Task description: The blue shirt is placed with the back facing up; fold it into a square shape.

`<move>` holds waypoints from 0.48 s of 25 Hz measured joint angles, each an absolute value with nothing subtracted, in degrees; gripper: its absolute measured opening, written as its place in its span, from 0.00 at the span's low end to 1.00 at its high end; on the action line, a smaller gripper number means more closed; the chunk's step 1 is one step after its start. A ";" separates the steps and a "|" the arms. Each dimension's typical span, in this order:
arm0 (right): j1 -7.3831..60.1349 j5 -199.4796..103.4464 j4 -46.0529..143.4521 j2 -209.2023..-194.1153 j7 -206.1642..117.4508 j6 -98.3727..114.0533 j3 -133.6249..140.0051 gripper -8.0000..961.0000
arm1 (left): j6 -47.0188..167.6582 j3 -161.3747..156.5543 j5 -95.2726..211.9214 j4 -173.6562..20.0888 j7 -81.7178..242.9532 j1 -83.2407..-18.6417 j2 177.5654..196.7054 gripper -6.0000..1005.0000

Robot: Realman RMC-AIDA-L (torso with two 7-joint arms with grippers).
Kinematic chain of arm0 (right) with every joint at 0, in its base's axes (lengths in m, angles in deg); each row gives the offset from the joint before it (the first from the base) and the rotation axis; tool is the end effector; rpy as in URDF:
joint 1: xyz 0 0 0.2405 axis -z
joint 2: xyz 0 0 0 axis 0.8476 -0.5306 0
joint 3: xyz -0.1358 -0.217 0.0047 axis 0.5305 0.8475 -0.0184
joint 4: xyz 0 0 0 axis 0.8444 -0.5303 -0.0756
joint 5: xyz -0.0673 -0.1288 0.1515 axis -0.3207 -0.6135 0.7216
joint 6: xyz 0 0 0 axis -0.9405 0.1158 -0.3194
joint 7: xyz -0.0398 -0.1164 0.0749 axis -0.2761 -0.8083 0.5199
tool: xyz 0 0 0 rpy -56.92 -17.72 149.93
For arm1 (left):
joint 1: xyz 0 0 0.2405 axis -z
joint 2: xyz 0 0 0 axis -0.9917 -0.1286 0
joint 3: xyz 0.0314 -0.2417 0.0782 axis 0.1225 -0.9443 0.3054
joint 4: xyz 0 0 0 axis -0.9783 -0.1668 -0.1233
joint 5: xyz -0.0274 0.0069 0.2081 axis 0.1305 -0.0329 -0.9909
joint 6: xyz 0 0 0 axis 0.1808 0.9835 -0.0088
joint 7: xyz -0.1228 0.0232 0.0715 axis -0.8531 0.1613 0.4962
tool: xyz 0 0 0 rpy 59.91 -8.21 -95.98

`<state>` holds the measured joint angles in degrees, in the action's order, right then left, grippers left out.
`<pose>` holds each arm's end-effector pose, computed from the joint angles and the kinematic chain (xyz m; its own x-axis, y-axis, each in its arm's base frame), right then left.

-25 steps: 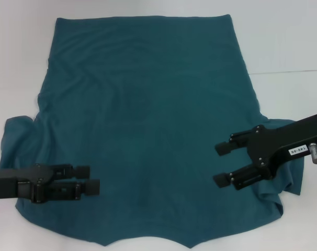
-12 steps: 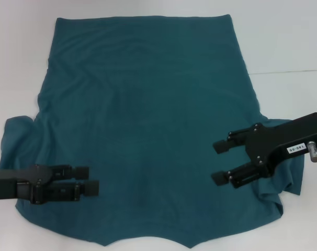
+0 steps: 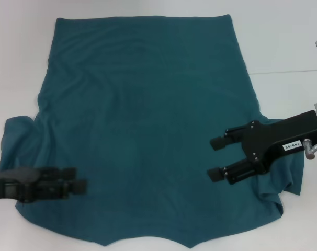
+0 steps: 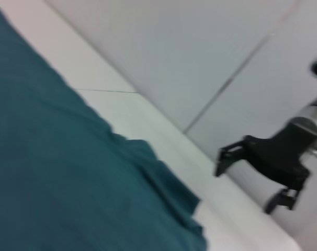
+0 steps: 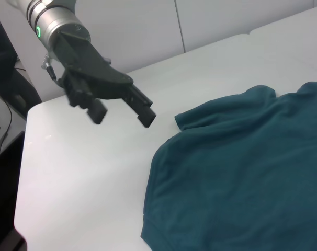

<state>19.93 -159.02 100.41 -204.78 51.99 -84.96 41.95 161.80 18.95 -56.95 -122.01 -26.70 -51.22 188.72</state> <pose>0.2038 0.3544 0.0432 0.9167 -0.3366 -0.2154 -0.3522 -0.9352 -0.0375 -0.2639 0.3074 0.0569 0.5790 0.6923 0.4308 0.7085 -0.6886 0.1543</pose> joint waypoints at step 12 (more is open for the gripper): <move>18.46 -159.29 100.41 -204.79 52.67 -84.85 42.18 0.93 | 155.07 12.49 -65.27 -134.20 -33.92 -57.12 188.41 0.86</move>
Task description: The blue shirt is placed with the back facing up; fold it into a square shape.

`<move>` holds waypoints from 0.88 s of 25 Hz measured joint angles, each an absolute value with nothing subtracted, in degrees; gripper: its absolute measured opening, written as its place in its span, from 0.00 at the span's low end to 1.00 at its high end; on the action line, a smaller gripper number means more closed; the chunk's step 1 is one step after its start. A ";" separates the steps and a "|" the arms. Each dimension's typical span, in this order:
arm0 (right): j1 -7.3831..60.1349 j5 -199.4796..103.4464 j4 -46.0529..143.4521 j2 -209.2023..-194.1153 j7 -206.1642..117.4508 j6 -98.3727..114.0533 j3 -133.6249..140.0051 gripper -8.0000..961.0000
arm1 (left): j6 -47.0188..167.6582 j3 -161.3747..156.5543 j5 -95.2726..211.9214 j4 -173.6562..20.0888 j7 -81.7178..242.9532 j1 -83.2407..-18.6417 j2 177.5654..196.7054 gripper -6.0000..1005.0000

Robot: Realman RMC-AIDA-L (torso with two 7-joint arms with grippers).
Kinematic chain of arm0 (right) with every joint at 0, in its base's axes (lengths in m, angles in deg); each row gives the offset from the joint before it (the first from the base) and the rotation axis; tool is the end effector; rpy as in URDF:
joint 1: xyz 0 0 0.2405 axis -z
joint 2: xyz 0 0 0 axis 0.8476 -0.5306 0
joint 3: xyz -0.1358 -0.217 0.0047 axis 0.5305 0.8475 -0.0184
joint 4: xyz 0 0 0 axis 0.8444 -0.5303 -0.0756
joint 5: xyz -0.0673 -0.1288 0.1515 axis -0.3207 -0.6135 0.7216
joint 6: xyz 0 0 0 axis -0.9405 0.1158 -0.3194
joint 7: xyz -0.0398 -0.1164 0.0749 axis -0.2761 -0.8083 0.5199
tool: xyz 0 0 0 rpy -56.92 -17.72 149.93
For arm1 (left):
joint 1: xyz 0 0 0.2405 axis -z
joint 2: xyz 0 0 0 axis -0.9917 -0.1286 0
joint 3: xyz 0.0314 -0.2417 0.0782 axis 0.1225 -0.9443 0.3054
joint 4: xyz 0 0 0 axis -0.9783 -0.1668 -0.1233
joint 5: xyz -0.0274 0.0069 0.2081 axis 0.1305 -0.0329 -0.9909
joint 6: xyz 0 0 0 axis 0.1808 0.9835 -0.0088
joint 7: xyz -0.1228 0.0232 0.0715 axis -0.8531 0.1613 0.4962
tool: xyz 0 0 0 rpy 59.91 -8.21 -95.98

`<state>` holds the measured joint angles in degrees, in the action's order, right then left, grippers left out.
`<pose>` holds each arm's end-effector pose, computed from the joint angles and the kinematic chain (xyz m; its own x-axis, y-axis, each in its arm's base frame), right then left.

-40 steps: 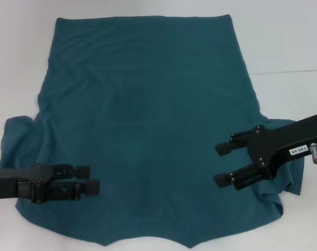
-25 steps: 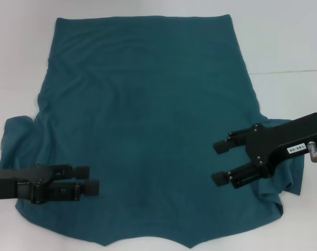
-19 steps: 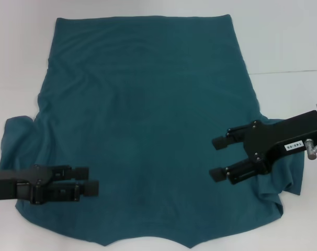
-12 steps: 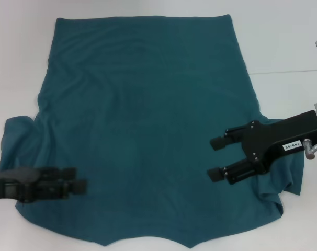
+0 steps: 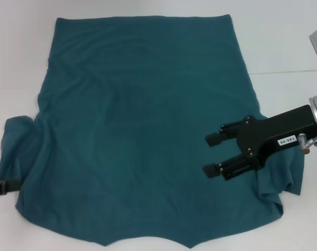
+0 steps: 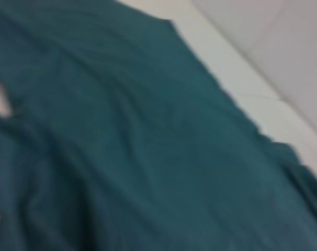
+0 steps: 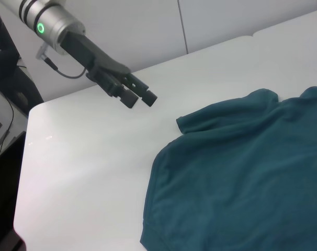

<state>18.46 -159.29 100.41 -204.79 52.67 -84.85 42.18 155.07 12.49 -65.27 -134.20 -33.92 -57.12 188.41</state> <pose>0.1951 0.3594 0.0424 0.9225 -0.3245 -0.2088 -0.3387 -0.9402 -0.0354 -0.3211 0.2943 0.1046 0.4599 0.7646 0.4516 0.8821 -0.4519 -0.1332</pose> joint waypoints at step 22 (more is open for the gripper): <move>17.19 -159.35 100.41 -205.36 52.14 -84.73 42.15 0.93 | 135.36 13.55 -66.71 -131.40 -23.41 -58.55 191.27 0.86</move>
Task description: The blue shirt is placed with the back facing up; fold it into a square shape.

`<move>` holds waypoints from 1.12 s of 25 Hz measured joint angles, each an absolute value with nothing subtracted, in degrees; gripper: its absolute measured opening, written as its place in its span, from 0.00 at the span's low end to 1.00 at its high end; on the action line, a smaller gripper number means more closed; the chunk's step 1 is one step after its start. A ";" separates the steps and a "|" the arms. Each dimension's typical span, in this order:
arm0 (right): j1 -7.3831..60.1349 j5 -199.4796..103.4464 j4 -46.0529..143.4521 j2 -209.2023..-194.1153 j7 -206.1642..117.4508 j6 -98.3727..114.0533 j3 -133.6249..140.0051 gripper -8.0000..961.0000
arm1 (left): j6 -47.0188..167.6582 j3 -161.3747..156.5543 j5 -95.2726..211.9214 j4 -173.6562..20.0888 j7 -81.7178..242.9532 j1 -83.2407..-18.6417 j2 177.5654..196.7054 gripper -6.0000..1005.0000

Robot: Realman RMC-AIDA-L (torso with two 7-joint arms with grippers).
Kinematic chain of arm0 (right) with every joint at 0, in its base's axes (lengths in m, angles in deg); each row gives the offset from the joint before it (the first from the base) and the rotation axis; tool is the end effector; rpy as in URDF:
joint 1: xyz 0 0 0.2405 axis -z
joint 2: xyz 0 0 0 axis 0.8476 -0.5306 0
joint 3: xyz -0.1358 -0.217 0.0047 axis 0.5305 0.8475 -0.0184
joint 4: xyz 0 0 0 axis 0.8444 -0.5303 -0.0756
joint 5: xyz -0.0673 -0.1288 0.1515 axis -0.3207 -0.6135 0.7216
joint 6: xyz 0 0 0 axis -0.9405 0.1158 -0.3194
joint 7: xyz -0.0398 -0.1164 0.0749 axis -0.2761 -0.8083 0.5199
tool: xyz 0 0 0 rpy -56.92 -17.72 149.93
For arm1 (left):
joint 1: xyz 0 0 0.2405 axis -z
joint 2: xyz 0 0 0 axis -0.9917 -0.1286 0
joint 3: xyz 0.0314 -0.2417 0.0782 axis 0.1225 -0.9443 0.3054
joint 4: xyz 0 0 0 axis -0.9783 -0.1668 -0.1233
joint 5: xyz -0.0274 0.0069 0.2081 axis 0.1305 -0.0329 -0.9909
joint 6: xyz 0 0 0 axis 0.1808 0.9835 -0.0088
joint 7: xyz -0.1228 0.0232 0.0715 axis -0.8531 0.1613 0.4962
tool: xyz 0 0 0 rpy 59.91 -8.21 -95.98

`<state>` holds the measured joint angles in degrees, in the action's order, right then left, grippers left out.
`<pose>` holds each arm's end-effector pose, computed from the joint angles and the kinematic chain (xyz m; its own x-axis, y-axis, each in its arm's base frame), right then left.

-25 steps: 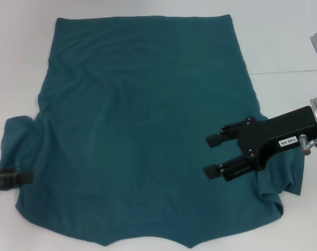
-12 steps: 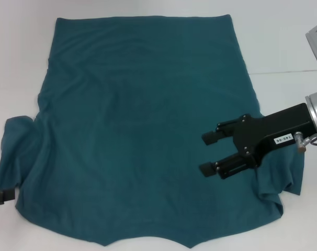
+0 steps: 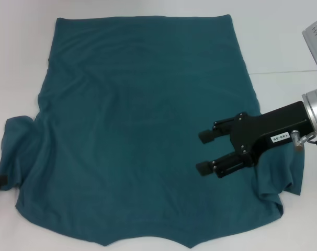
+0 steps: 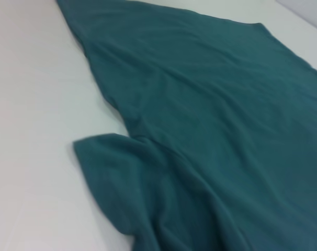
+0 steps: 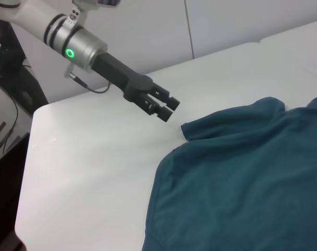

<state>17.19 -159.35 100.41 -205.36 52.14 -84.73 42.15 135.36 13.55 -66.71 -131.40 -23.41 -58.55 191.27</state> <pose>0.1858 0.3627 0.0387 0.9308 -0.2970 -0.2133 -0.3103 -0.9501 -0.0312 -0.3571 0.3110 0.0893 0.5559 0.6826 0.4745 0.8264 -0.3924 -0.4037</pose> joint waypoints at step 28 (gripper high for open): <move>15.61 -159.34 100.32 -206.05 52.67 -82.49 43.24 0.93 | 115.55 22.48 -68.03 -127.81 -17.12 -58.64 193.66 0.85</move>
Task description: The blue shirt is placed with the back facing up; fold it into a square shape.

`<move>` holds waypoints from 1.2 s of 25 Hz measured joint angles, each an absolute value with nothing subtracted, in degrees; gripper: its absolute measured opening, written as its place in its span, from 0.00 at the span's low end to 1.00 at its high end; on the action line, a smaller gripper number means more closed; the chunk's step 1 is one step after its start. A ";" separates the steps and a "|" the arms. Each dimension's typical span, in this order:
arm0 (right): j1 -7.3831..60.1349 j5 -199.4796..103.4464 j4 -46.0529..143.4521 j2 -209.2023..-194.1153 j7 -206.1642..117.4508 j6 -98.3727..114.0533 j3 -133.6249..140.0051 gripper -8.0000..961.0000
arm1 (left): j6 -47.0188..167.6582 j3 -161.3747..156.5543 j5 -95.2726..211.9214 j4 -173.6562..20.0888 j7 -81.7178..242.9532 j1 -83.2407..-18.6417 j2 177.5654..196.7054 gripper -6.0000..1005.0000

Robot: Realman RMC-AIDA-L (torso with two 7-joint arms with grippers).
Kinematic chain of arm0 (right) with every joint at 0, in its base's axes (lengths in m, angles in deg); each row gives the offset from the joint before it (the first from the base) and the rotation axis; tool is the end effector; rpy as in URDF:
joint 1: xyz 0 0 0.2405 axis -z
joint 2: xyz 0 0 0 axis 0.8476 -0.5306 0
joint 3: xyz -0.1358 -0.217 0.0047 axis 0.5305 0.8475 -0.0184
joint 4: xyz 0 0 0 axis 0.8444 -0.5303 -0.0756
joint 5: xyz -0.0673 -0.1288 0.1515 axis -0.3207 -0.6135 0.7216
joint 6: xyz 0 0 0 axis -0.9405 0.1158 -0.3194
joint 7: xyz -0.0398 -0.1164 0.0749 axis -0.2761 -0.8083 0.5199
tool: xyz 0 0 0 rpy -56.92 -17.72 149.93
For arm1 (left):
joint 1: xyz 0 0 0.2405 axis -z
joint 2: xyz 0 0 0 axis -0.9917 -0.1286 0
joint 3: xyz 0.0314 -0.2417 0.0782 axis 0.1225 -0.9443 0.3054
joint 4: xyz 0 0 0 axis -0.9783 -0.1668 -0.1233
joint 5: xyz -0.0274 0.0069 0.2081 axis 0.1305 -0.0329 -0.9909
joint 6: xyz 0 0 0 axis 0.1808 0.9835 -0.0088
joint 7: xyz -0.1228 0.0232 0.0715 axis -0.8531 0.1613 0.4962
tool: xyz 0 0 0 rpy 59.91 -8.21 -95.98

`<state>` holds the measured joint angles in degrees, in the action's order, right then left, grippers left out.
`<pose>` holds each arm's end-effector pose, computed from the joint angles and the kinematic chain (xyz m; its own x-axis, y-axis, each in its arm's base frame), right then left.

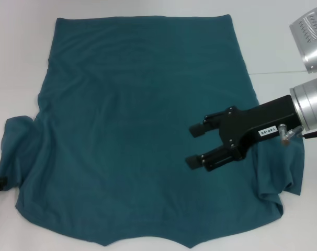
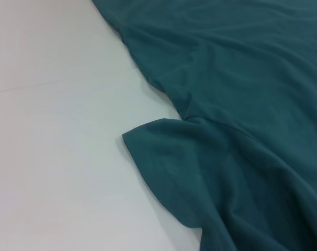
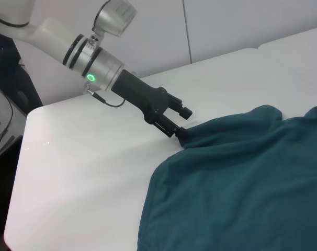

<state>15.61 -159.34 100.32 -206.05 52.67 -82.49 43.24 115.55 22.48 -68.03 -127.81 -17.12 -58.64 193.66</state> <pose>0.1739 0.3704 0.0317 0.9372 -0.2769 -0.2123 -0.2928 -0.9551 -0.0466 -0.3723 0.3346 0.0625 0.6760 0.6479 0.3510 0.6870 -0.3820 -0.6181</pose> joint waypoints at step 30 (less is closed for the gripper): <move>15.32 -159.07 100.33 -206.28 53.99 -81.99 44.26 0.93 | 115.79 23.18 -69.45 -125.88 -19.23 -57.10 193.25 0.07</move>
